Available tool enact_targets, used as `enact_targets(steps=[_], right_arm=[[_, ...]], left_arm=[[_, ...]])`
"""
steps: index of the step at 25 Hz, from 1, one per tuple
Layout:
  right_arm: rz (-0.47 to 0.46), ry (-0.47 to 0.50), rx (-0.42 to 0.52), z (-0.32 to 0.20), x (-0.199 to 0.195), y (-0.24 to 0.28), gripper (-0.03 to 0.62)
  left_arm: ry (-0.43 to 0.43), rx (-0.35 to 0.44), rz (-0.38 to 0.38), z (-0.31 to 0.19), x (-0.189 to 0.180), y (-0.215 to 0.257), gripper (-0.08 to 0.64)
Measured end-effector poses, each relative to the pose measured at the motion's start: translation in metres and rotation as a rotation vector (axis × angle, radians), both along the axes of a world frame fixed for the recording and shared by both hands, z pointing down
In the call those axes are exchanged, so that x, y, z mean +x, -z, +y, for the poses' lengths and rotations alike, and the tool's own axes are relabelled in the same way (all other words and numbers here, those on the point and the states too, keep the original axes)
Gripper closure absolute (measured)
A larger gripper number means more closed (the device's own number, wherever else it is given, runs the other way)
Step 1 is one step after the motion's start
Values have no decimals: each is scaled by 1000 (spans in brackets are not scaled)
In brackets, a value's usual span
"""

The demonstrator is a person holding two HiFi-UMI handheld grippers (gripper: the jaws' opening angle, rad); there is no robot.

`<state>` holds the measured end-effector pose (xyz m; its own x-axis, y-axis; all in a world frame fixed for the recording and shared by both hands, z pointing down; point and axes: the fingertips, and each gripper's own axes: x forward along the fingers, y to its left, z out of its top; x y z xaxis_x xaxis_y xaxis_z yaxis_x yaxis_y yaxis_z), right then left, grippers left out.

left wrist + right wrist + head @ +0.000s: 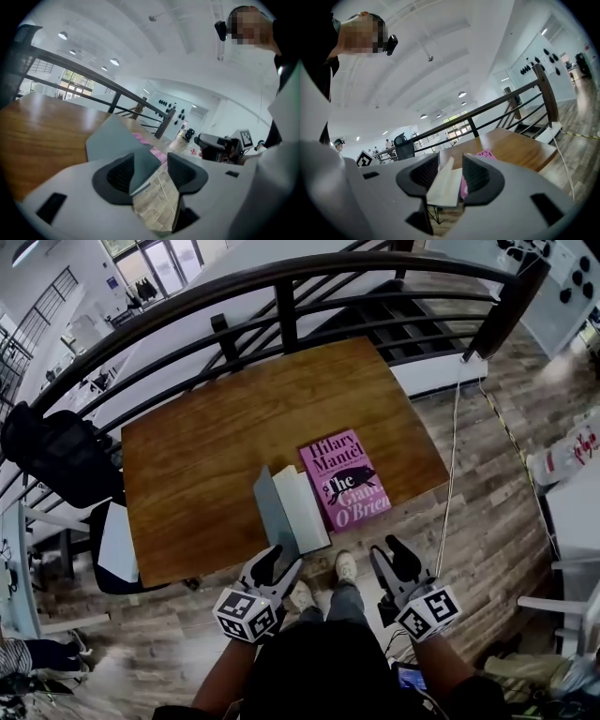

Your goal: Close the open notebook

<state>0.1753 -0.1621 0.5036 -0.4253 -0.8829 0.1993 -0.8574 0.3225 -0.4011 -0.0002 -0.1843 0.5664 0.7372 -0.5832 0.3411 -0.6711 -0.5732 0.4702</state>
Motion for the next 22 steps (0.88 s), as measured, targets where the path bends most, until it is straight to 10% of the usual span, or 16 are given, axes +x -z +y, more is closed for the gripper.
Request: enact_targets(steps=[17, 22], right_arm=[[34, 73, 11, -10, -38, 3, 436], [88, 113, 57, -26, -54, 20, 456]], left_arm=[[82, 51, -7, -9, -50, 9, 333], [135, 165, -45, -24, -81, 36, 442]])
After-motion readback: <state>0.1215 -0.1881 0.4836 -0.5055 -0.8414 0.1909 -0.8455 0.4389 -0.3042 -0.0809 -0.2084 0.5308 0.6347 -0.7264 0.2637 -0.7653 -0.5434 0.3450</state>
